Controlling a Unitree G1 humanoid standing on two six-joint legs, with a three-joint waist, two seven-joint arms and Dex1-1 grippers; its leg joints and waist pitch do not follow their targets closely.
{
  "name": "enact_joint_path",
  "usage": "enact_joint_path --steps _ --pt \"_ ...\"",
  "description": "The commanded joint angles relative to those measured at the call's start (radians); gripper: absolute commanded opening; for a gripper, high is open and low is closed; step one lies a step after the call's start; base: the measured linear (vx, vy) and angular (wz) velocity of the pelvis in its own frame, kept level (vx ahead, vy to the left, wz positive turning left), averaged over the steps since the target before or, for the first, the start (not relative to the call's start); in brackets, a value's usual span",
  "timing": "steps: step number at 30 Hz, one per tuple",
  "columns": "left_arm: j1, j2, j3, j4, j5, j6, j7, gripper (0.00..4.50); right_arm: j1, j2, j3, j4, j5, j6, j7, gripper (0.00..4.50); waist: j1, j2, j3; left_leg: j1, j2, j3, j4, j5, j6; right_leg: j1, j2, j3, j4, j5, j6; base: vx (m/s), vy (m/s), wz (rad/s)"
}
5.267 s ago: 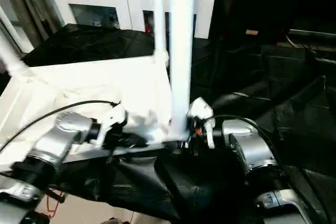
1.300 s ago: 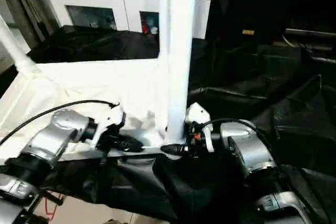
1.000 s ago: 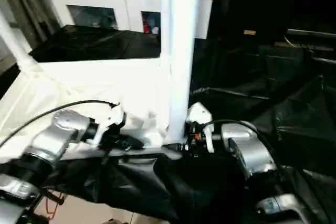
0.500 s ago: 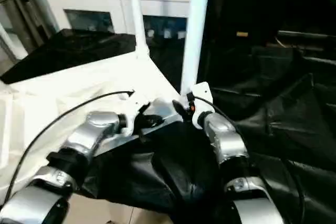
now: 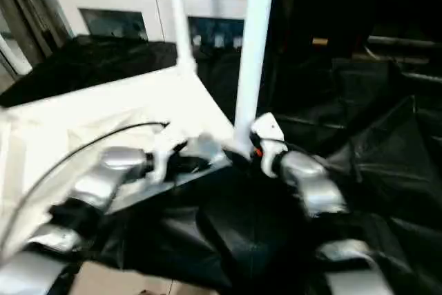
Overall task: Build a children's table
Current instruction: Rotate leg to tighten
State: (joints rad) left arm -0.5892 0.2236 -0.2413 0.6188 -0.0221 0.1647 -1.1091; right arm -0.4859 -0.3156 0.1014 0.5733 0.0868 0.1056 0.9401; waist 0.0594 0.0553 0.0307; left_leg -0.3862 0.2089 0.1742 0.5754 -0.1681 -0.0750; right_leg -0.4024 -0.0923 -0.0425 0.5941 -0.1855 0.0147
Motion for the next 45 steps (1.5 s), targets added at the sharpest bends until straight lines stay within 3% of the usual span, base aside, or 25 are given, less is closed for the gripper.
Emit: enact_joint_path --steps 1,3,9,12,20,24,26,28,31,33,36,38,39,42,44,45 --pt "-0.006 -0.008 -0.045 -0.050 -0.019 -0.035 -0.080 0.00 0.023 0.003 0.091 -0.041 0.021 0.014 0.147 3.90 0.006 -0.008 -0.062 0.012 0.012 0.007 -0.053 -0.161 0.113 0.055 -0.029 0.015 -0.048 0.037 -0.290 0.000 0.000 0.00" --pt "-0.003 0.011 -0.048 -0.055 -0.021 -0.027 -0.110 0.00 0.027 -0.016 0.098 -0.051 0.024 0.017 0.186 3.90 0.009 -0.007 -0.061 0.014 0.014 0.009 -0.052 -0.161 0.118 0.052 -0.031 0.015 -0.047 0.038 -0.301 0.000 0.000 0.00" --pt "0.021 0.091 -0.071 -0.127 -0.055 0.008 -0.269 0.00 0.037 -0.067 0.109 -0.099 0.065 0.067 0.315 3.90 0.014 -0.010 -0.054 0.018 0.017 0.008 -0.062 -0.226 0.083 0.052 -0.033 0.018 -0.055 -0.091 -0.286 0.000 0.000 0.00" --pt "0.027 0.114 -0.082 -0.148 -0.068 0.023 -0.311 0.00 0.039 -0.073 0.114 -0.110 0.068 0.077 0.333 3.59 0.014 -0.008 -0.053 0.021 0.017 0.009 -0.064 -0.240 0.068 0.047 -0.033 0.020 -0.059 -0.124 -0.278 0.000 0.000 0.00" --pt "0.034 0.121 -0.086 -0.155 -0.063 0.021 -0.320 0.00 0.053 -0.069 0.126 -0.142 0.078 0.105 0.356 2.88 0.023 -0.008 -0.058 0.021 0.015 0.009 -0.061 -0.204 0.063 0.049 -0.032 0.020 -0.052 -0.074 -0.277 0.000 0.000 0.00" --pt "0.033 0.102 -0.076 -0.147 -0.054 0.024 -0.267 0.00 0.079 -0.057 0.137 -0.168 0.079 0.122 0.335 2.79 0.028 -0.009 -0.058 0.021 0.015 0.009 -0.060 -0.196 0.066 0.049 -0.033 0.020 -0.052 -0.070 -0.276 0.000 0.000 0.00" --pt "0.015 0.074 -0.062 -0.105 -0.029 0.019 -0.184 0.00 0.075 -0.013 0.102 -0.138 0.078 0.132 0.244 2.78 0.027 -0.010 -0.056 0.020 0.015 0.009 -0.061 -0.204 0.062 0.047 -0.033 0.020 -0.054 -0.090 -0.271 0.000 0.000 0.00" --pt "-0.010 0.040 -0.043 -0.058 -0.008 0.012 -0.089 0.00 0.063 0.029 0.077 -0.089 0.056 0.122 0.133 2.77 0.025 -0.009 -0.053 0.023 0.013 0.009 -0.064 -0.233 0.042 0.043 -0.035 0.022 -0.062 -0.149 -0.261 0.000 0.000 0.00" --pt "-0.040 -0.004 -0.022 -0.012 0.010 0.013 0.022 0.00 0.043 0.078 0.053 -0.021 0.020 0.106 -0.014 2.77 0.017 -0.009 -0.047 0.027 0.010 0.007 -0.070 -0.292 0.005 0.038 -0.037 0.023 -0.075 -0.280 -0.220 0.000 0.000 0.00" --pt "-0.077 -0.057 -0.002 0.037 0.035 0.030 0.166 0.00 0.013 0.145 0.014 0.058 0.002 0.122 -0.200 2.76 0.008 -0.011 -0.044 0.026 0.006 0.002 -0.076 -0.328 -0.021 0.039 -0.038 0.021 -0.083 -0.366 -0.184 0.000 0.000 0.00" --pt "-0.108 -0.113 0.026 0.078 0.044 0.043 0.300 0.00 -0.015 0.214 -0.016 0.117 -0.010 0.128 -0.360 2.76 -0.002 -0.006 -0.043 0.031 0.005 -0.002 -0.077 -0.370 -0.025 0.031 -0.037 0.021 -0.092 -0.407 -0.164 0.000 0.000 0.00" --pt "-0.115 -0.128 0.033 0.091 0.047 0.040 0.329 0.00 -0.022 0.232 -0.022 0.131 -0.018 0.124 -0.398 2.76 -0.006 -0.009 -0.043 0.028 0.003 -0.002 -0.077 -0.374 -0.022 0.031 -0.036 0.020 -0.095 -0.420 -0.156 0.000 0.000 0.00" --pt "-0.119 -0.151 0.032 0.100 0.051 0.030 0.349 0.00 -0.034 0.277 -0.028 0.153 -0.026 0.105 -0.451 2.76 -0.007 -0.005 -0.043 0.029 0.002 -0.001 -0.077 -0.381 -0.021 0.028 -0.036 0.020 -0.099 -0.426 -0.151 0.000 0.000 0.00" --pt "-0.108 -0.161 0.014 0.088 0.056 0.016 0.316 0.00 -0.037 0.294 -0.014 0.165 -0.033 0.070 -0.424 2.76 -0.007 -0.006 -0.045 0.026 0.003 -0.002 -0.078 -0.379 -0.010 0.030 -0.035 0.019 -0.098 -0.404 -0.149 0.000 0.000 0.00" --pt "-0.099 -0.157 0.001 0.080 0.060 0.005 0.290 0.00 -0.040 0.292 -0.016 0.173 -0.030 0.052 -0.410 3.45 -0.007 -0.004 -0.046 0.023 0.004 -0.003 -0.079 -0.370 -0.006 0.033 -0.034 0.019 -0.095 -0.378 -0.155 0.000 0.000 0.00" --pt "-0.090 -0.149 -0.009 0.068 0.056 0.000 0.258 0.00 -0.038 0.283 -0.015 0.164 -0.021 0.062 -0.384 3.45 -0.008 -0.004 -0.046 0.022 0.004 -0.002 -0.079 -0.368 -0.004 0.034 -0.034 0.020 -0.094 -0.366 -0.160 0.000 0.000 0.00"
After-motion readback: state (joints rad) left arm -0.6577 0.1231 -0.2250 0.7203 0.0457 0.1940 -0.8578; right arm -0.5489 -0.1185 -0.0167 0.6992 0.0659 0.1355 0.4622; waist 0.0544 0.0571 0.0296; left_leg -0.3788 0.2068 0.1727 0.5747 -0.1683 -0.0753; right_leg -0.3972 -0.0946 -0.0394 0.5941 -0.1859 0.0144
